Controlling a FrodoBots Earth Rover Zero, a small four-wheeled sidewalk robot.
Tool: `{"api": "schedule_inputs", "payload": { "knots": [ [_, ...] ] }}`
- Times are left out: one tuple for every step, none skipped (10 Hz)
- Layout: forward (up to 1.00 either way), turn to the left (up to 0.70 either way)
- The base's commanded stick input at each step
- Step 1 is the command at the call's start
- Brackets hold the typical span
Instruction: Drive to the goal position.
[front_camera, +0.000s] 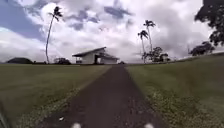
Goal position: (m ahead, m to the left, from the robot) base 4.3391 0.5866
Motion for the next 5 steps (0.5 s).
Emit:
{"api": "schedule_inputs", "payload": {
  "knots": [
    [0.7, 0.0],
    [0.7, 0.0],
    [0.7, 0.0],
    [0.7, 0.0],
    [0.7, 0.0]
  ]
}}
